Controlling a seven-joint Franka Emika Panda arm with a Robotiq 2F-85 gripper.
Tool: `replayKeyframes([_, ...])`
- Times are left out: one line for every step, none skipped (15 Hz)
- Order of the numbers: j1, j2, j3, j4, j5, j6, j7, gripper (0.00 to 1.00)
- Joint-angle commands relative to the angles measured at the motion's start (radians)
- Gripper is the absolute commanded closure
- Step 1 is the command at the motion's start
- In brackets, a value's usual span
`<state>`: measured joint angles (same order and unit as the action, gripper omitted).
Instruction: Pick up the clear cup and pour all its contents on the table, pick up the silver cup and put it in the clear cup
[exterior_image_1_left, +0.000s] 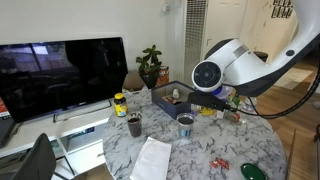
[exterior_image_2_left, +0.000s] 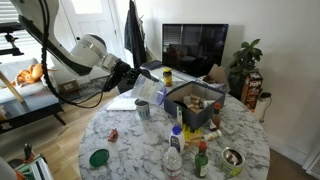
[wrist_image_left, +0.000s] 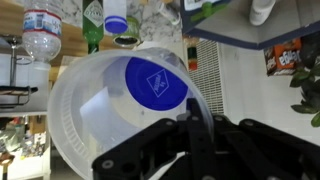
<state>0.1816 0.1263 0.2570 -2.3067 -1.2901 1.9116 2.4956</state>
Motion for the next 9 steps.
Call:
replayKeyframes([-0.028,-0.086,-0.035,-0.107,0.041,0.232,-0.106,0.99])
replayKeyframes([-0.034,-0.093,-0.045,-0.122,0.054,0.29,-0.143,0.99])
replayKeyframes([-0.04,-0.099,-0.055,-0.135,0.069,0.345,-0.183,0.99])
replayKeyframes([-0.044,-0.1,-0.064,-0.145,0.091,0.391,-0.23,0.99])
replayKeyframes([-0.047,-0.098,-0.073,-0.157,0.116,0.432,-0.28,0.99])
replayKeyframes([-0.049,-0.092,-0.079,-0.161,0.157,0.459,-0.341,0.99])
replayKeyframes([-0.051,-0.089,-0.084,-0.171,0.2,0.482,-0.4,0.99])
replayKeyframes([-0.053,-0.085,-0.088,-0.177,0.242,0.506,-0.461,0.99])
replayKeyframes([-0.053,-0.081,-0.09,-0.186,0.292,0.517,-0.527,0.99])
